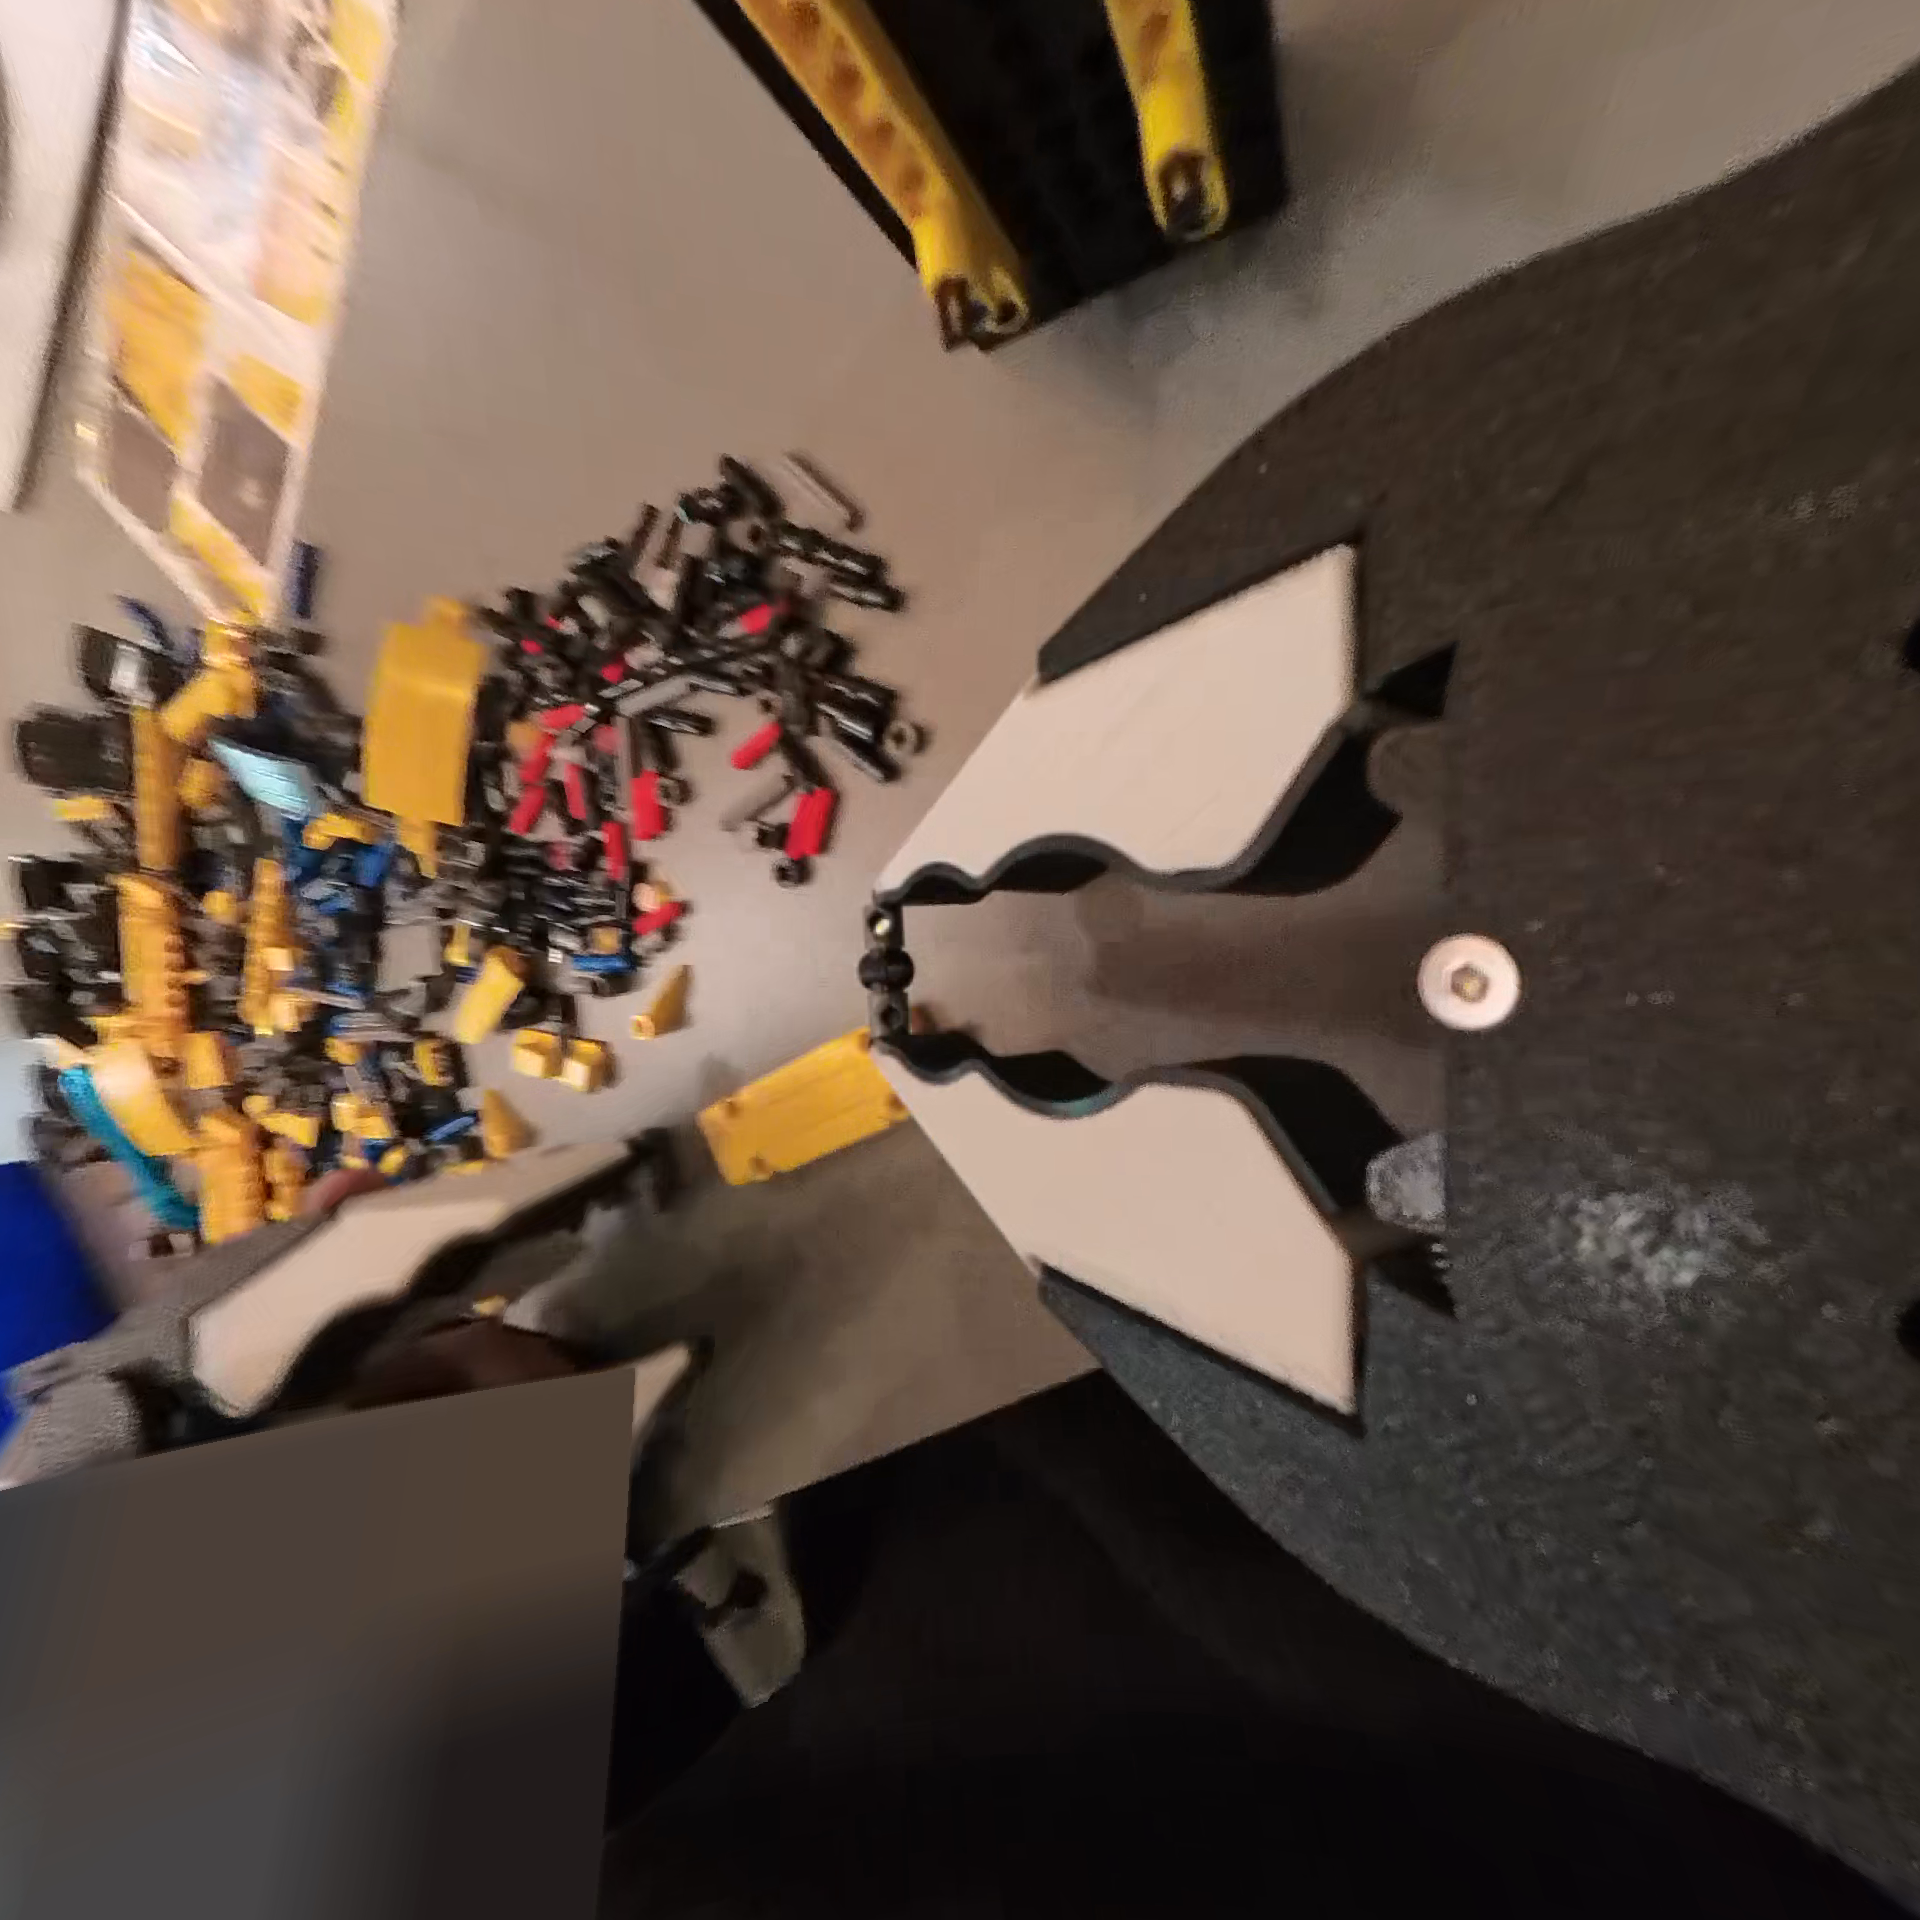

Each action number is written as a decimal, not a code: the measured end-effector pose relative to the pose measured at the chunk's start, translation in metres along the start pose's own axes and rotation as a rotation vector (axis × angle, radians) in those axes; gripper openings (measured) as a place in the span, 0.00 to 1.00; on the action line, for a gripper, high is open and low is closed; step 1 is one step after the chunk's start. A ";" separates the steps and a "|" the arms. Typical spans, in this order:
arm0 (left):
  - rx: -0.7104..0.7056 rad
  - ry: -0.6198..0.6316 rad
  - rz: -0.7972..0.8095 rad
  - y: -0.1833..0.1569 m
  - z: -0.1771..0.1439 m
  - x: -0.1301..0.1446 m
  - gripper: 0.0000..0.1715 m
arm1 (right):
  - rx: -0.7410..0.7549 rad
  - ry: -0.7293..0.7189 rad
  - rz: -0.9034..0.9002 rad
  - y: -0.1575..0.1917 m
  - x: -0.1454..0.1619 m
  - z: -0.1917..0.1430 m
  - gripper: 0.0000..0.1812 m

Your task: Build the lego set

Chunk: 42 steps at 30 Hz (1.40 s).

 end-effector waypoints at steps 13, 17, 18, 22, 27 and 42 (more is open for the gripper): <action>-0.058 0.357 0.121 0.012 0.045 0.036 0.25 | -0.024 0.203 -0.145 0.006 0.033 0.005 0.14; -0.045 0.357 0.128 0.010 0.045 0.035 0.25 | -0.029 0.222 -0.211 0.006 0.034 0.004 0.16; -0.043 0.357 0.123 0.011 0.045 0.035 0.25 | -0.030 0.228 -0.221 0.006 0.034 0.004 0.16; -0.039 0.355 0.121 0.011 0.045 0.035 0.25 | -0.031 0.252 -0.246 0.006 0.035 0.003 0.16; -0.038 0.359 0.146 0.011 0.045 0.036 0.24 | -0.040 0.248 -0.248 0.005 0.036 0.002 0.15; -0.037 0.352 0.118 0.014 0.045 0.035 0.20 | -0.065 0.220 -0.236 0.004 0.035 0.002 0.14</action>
Point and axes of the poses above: each gripper's, where its closed fingertips meet, z out along the fingers, x out of its underside, y = z × x across the jaws, the point moved 1 cm from there along -z, back along the fingers, and after that the axes turned 11 degrees about z, right-handed, at the moved point
